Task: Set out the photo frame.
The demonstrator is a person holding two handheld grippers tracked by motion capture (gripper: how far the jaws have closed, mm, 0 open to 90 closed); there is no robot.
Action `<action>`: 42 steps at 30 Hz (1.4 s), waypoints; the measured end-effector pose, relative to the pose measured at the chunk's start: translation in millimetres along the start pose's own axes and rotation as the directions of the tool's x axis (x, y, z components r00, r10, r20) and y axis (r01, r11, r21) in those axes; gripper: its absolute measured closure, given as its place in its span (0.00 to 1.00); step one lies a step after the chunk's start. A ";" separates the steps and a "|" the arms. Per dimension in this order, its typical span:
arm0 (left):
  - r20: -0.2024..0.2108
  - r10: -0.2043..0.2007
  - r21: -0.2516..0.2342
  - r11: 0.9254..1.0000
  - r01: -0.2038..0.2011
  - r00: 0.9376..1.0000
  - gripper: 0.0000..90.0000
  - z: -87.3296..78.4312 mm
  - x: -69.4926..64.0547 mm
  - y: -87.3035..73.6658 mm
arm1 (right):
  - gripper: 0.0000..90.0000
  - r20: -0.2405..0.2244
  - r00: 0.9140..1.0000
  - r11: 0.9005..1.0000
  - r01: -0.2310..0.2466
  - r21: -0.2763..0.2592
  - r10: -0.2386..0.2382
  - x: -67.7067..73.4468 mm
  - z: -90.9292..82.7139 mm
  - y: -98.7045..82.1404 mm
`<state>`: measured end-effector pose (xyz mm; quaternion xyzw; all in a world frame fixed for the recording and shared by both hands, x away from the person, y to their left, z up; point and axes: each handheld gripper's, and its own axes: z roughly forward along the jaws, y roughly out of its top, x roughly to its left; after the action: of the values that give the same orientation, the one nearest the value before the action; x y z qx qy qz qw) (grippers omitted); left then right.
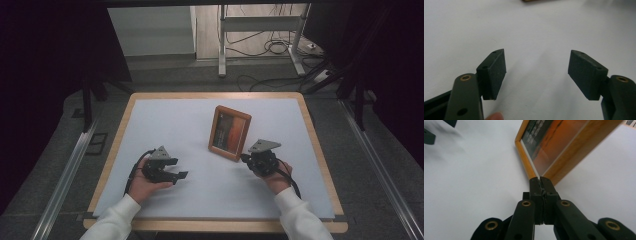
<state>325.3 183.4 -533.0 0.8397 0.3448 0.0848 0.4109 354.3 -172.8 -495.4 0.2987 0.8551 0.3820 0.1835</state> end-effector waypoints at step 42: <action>-0.002 -0.003 0.001 1.000 0.003 1.000 0.33 -1.7 1.8 -0.3 | 0.99 0.028 1.000 0.998 -0.017 0.064 0.015 -3.9 35.8 -5.1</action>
<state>325.7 185.8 -532.4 0.8392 0.3466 0.0849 0.4103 374.8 -158.5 -521.9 0.3165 0.8619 0.3516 0.1824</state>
